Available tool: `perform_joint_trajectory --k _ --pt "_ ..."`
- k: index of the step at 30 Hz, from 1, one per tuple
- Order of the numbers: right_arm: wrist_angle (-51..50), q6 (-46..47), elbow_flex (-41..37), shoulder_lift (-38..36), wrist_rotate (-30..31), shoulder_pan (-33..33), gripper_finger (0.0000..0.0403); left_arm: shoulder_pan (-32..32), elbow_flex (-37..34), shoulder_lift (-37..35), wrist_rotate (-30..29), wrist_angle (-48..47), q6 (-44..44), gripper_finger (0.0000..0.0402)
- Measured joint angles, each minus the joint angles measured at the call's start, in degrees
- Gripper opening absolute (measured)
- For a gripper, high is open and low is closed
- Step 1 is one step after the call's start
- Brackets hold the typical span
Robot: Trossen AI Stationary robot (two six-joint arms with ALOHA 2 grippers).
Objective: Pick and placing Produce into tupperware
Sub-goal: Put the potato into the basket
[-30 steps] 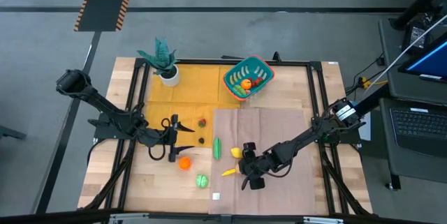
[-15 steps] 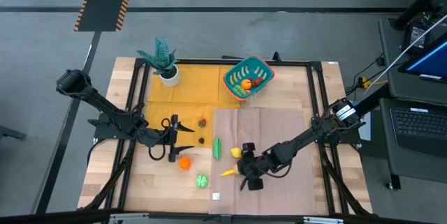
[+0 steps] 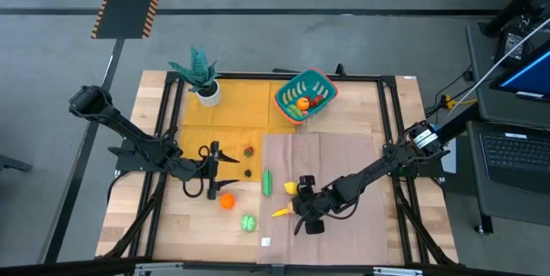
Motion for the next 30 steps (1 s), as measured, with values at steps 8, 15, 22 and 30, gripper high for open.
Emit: perform_joint_trajectory --k 8,15,22,30 --pt "-0.59 4.17 0.0 0.0 -0.04 -0.56 0.0202 -0.01 0.0 0.0 -0.01 0.0 -0.01 0.0275" --pt "-0.84 4.46 0.0 -0.24 -0.52 -0.74 0.0184 0.0 0.0 0.02 -0.02 0.0 -0.02 0.0275" --pt "-1.15 5.25 0.02 -2.67 -0.46 -0.76 0.0198 0.0 0.0 0.02 -0.02 0.08 0.0 0.0275" --pt "-2.79 4.27 0.02 -8.62 3.28 -0.72 0.0182 0.0 0.0 0.0 -0.02 0.11 -0.02 0.0275"
